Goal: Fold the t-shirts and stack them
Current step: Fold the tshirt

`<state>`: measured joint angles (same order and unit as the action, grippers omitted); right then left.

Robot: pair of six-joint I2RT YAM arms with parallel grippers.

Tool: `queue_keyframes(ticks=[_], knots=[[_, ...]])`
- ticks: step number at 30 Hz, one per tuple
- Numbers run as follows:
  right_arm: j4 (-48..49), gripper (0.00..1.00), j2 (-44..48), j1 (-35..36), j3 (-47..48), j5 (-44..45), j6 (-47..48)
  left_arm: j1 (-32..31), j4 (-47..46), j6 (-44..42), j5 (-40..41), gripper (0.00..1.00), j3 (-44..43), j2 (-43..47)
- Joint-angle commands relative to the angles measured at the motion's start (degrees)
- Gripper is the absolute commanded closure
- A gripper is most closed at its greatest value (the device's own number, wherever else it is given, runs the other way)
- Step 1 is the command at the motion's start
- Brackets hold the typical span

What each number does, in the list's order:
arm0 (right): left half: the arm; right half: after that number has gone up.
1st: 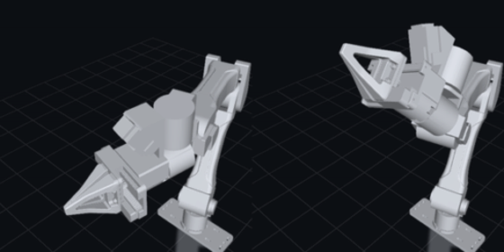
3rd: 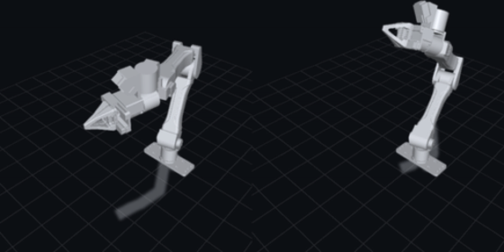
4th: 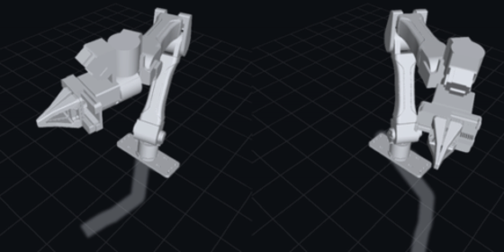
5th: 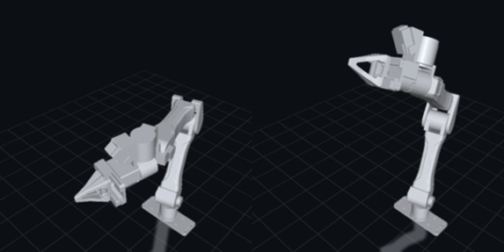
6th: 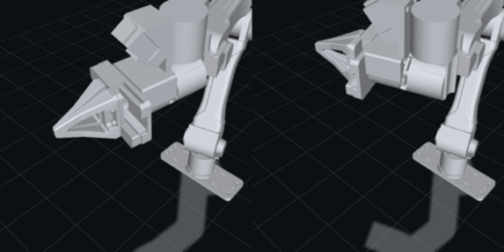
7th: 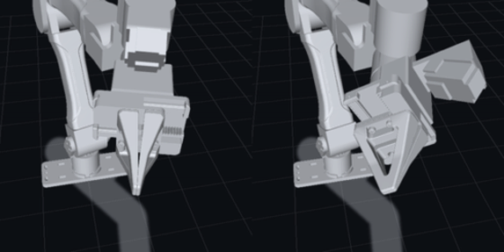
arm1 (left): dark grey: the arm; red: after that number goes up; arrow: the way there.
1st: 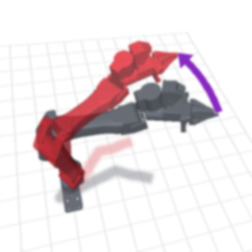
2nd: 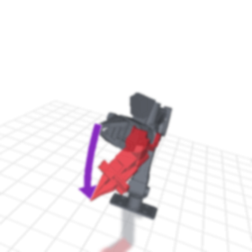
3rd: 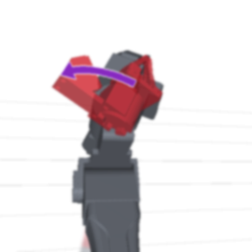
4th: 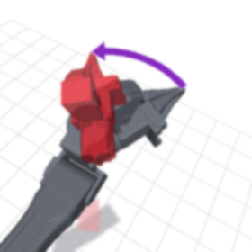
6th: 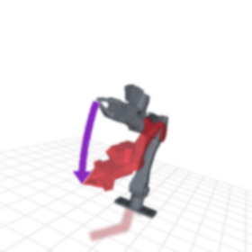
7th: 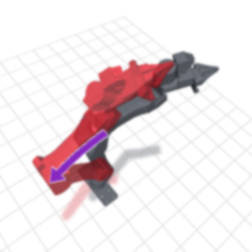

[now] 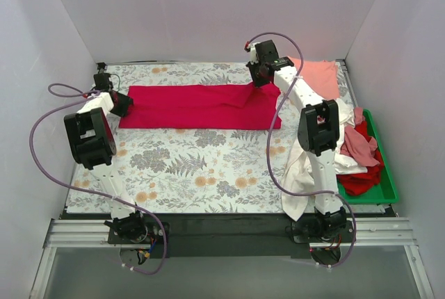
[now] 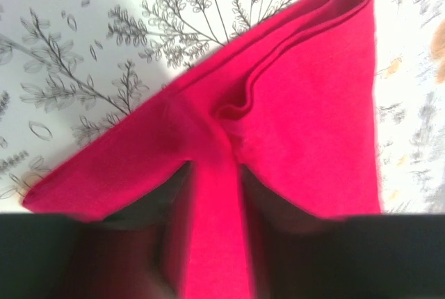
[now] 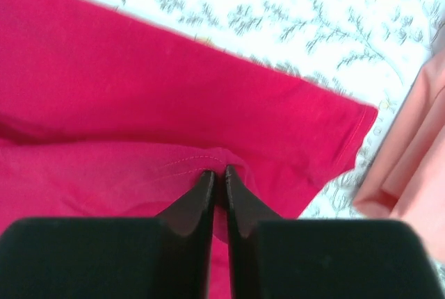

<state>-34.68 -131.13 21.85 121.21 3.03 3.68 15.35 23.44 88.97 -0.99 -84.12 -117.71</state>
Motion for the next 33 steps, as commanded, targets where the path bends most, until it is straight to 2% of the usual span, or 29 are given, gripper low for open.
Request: queue_keyframes(ticks=[1, 2, 3, 4, 5, 6, 9, 10, 13, 14, 17, 23, 33], knots=[[3.72, 0.84, -4.55, -1.1, 7.28, 1.72, -0.17, 0.03, 3.1, -0.9, 2.4, 0.59, -3.41, -0.59], [4.61, 0.57, -5.53, -1.54, 8.33, 1.98, -0.08, 0.03, 3.45, -1.08, 2.57, 0.27, -3.86, -0.68], [4.62, 0.43, -6.41, -1.63, 10.95, 2.24, -1.21, 0.03, 4.24, -1.6, 2.58, 0.19, -4.38, -0.59], [4.44, 0.35, -6.42, -1.81, 11.5, 2.16, -1.4, 0.03, 4.59, -1.95, 2.49, 0.18, -5.09, 0.02], [4.53, 0.05, -5.46, -1.89, 11.07, 0.59, -1.4, 0.03, 5.12, -1.96, 2.58, 0.17, -5.79, 0.46], [4.79, 0.02, -4.32, -1.89, 8.98, -0.38, -1.31, -0.06, 5.3, -2.04, 2.75, 0.17, -5.71, 1.25], [7.07, 0.02, 2.53, -1.81, 2.92, -1.88, -1.83, 0.03, 4.95, -1.61, 1.97, 0.16, -4.31, 4.32], [7.69, 0.02, 6.11, -1.81, -2.41, -2.49, -2.97, 0.03, 4.86, -1.43, 1.35, 0.16, -3.87, 4.94], [11.29, 0.02, 11.4, -1.72, -12.18, -11.35, -5.59, -1.02, 2.67, -1.34, -1.11, 0.16, -0.27, 7.31], [12.08, 0.02, 11.86, -1.63, -13.88, -16.95, -6.23, -1.46, 2.05, -1.43, -1.38, 0.16, 0.7, 7.93], [12.61, 0.02, 11.25, -0.76, -16.26, -24.1, -8.51, -3.22, 0.2, -1.87, -3.13, 0.15, 2.81, 7.85], [13.05, 0.02, 7.73, 2.41, -17.58, -23.68, -11.68, -5.25, -0.41, -2.13, -5.85, 0.14, 2.47, 5.56], [14.9, 0.02, 5.36, 3.29, -19.25, -19.47, -14.4, -5.69, -2.61, -3.01, -7.18, 0.09, 3.08, 2.31]])
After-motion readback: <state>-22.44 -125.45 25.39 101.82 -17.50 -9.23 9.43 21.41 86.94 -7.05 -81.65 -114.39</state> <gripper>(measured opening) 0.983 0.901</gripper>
